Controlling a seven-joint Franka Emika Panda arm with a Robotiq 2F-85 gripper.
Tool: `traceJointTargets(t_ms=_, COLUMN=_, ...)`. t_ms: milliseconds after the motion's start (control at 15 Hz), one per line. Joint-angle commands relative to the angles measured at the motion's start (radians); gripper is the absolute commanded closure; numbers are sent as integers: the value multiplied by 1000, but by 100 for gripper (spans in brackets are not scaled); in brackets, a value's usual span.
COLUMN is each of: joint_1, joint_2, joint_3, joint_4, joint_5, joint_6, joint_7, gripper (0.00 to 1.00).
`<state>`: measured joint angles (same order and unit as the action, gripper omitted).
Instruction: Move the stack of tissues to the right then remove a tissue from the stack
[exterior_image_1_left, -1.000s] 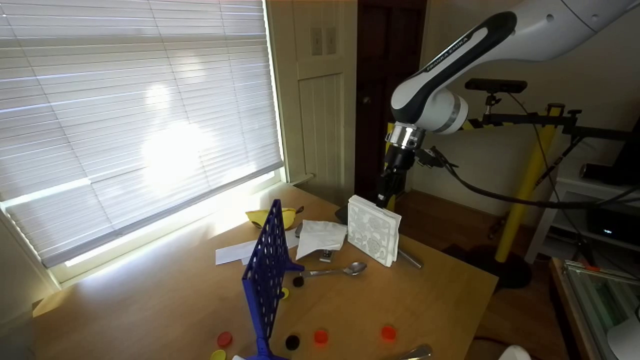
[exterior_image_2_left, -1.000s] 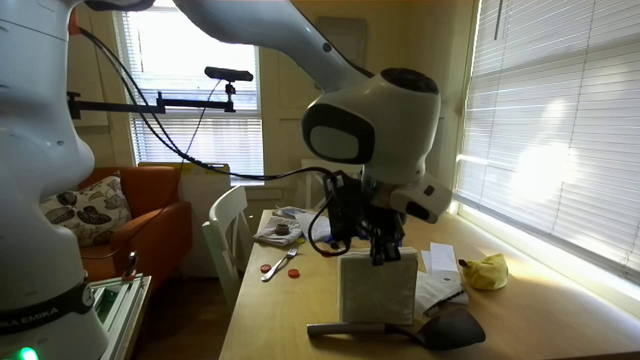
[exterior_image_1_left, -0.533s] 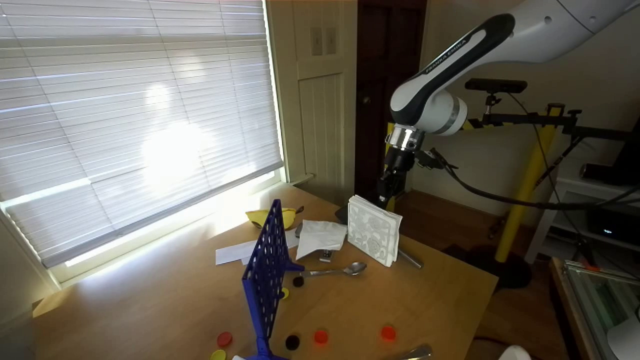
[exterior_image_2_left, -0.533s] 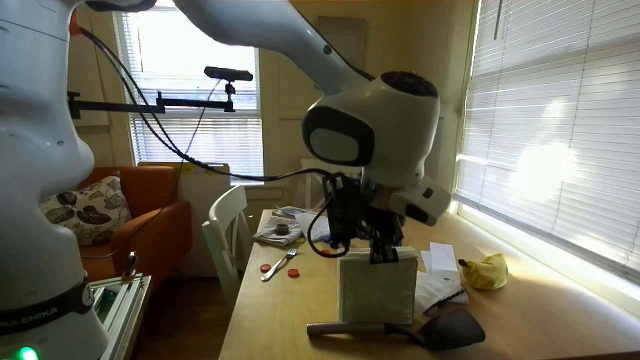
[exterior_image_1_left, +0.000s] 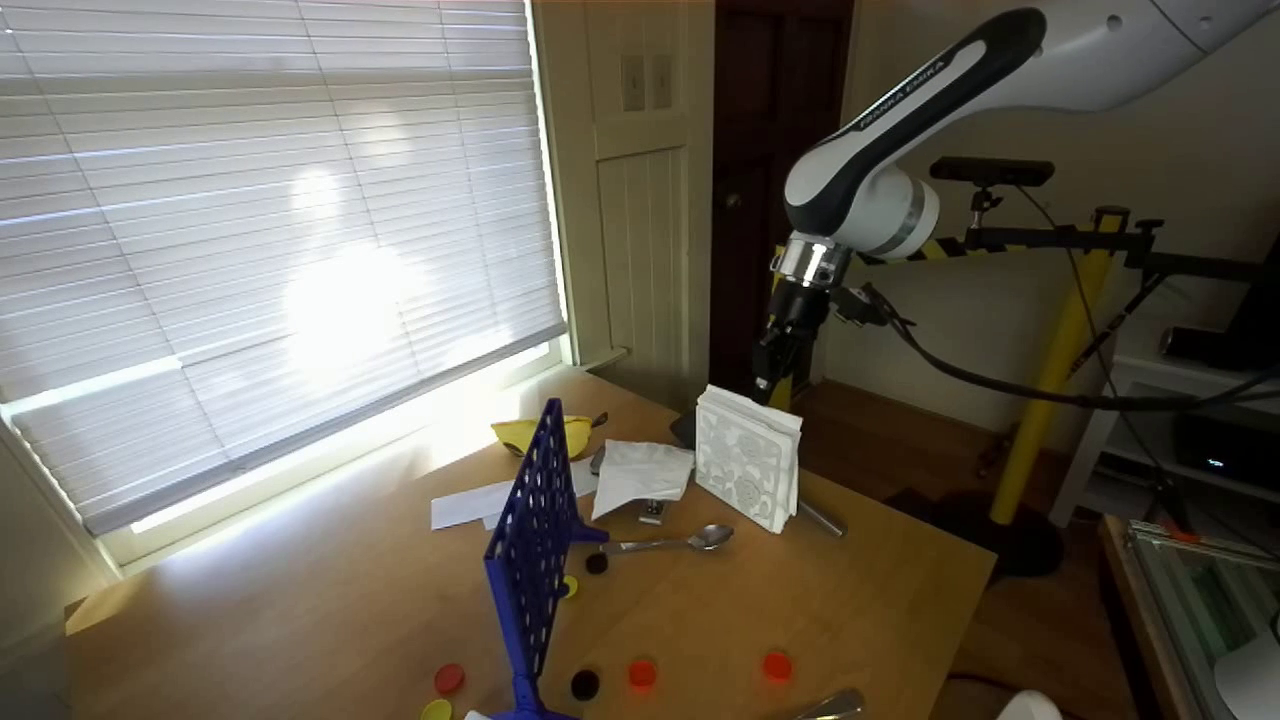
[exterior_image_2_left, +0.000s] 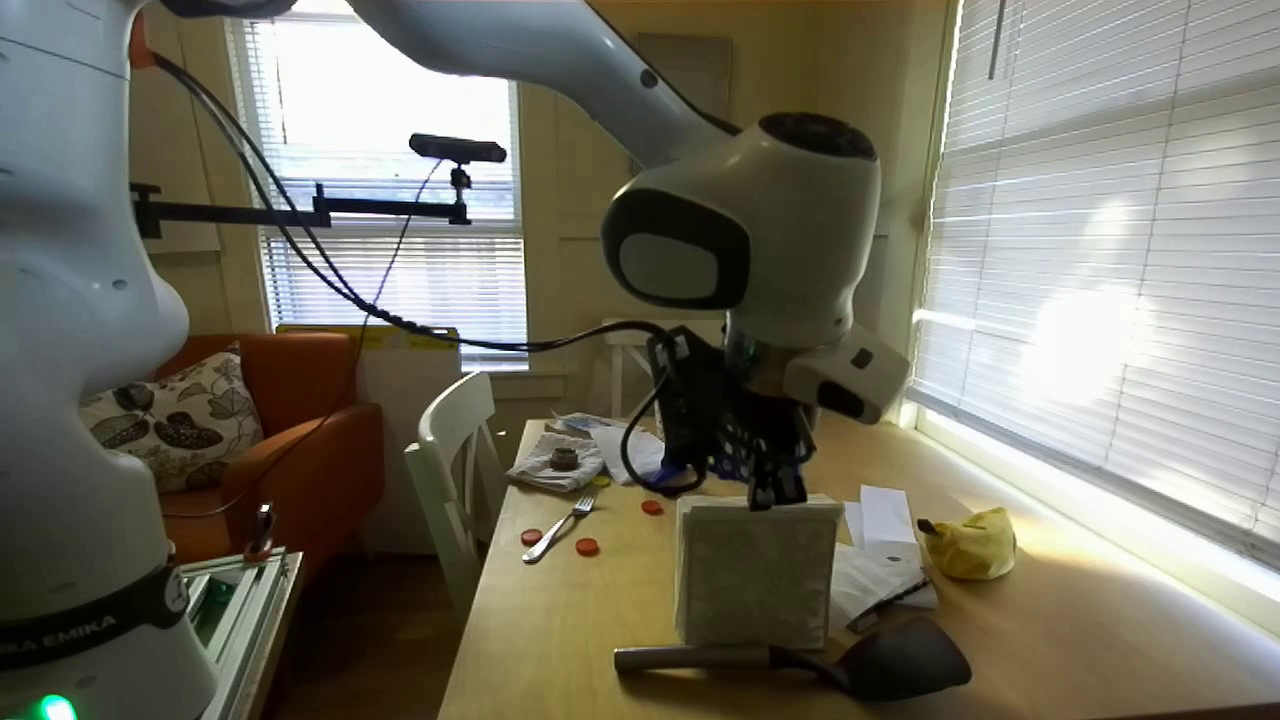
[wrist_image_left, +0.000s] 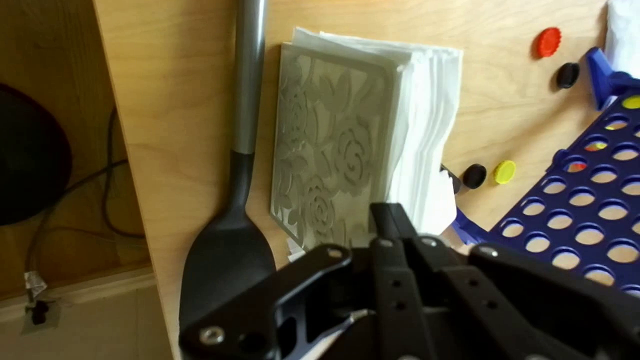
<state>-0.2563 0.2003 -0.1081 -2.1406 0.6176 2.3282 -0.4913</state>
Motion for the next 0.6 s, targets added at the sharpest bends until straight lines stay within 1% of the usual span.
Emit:
traceJointTargets(t_ms=0, joint_1=-2, joint_2=-72, joint_3=-9, joint_4=-9, joint_5=-10, joint_6=-20, joint_7=3, gripper=100)
traceJointTargets(t_ms=200, joint_1=0, joint_2=-106, joint_3=-14, joint_4=-10, joint_5=18, joint_6=-25, joint_7=-18, gripper=100)
traceJointTargets(t_ms=333, joint_1=-4, joint_2=-121, joint_3=-15, joint_4=0, joint_5=71, joint_6=-63, joint_7=-65, gripper=100)
traceJointTargets(t_ms=533, joint_1=6, joint_2=-122, joint_3=-25, joint_4=7, joint_5=50, joint_6=-115, joint_7=-63, gripper=100)
